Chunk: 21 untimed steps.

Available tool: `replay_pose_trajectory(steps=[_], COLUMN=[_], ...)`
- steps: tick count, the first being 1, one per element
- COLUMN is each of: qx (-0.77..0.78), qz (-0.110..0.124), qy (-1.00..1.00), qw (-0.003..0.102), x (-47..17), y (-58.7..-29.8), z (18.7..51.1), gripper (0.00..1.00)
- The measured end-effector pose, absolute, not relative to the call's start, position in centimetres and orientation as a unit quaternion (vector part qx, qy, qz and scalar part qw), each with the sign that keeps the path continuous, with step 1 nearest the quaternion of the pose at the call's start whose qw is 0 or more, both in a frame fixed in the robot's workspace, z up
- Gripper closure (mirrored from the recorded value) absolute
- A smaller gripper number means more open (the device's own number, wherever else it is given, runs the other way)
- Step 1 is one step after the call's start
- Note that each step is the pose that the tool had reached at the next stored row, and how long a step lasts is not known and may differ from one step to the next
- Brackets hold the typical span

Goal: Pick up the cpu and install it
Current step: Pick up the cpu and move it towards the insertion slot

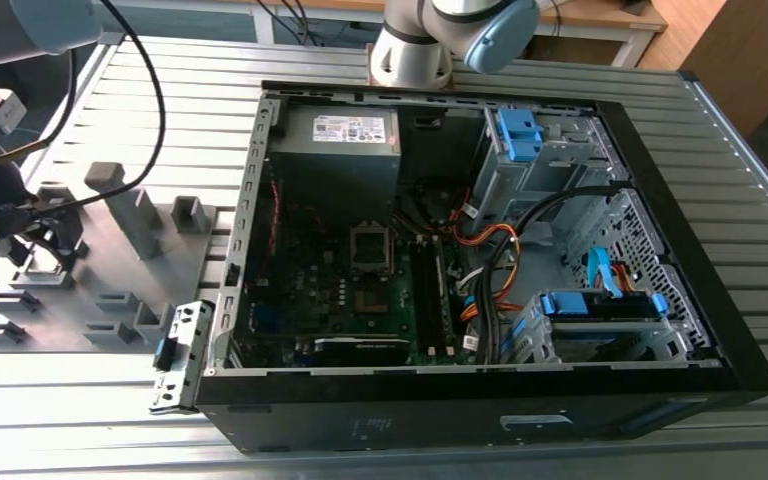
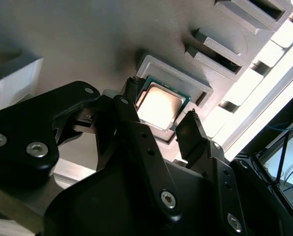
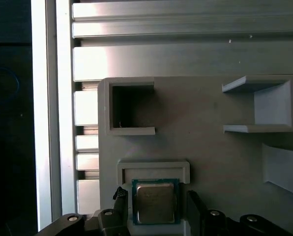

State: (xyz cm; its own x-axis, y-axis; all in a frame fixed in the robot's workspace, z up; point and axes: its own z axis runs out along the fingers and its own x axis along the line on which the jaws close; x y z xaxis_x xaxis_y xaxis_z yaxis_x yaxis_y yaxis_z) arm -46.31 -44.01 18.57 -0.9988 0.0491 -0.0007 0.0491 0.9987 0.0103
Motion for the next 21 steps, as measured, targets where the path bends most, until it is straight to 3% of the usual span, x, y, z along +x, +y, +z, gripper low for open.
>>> replay_pose_trajectory(steps=[21], qx=[0.019], qz=[0.004], qy=[1.000], qw=[0.000], x=[-46.31], y=[-44.01], z=[18.52], gripper=[0.41])
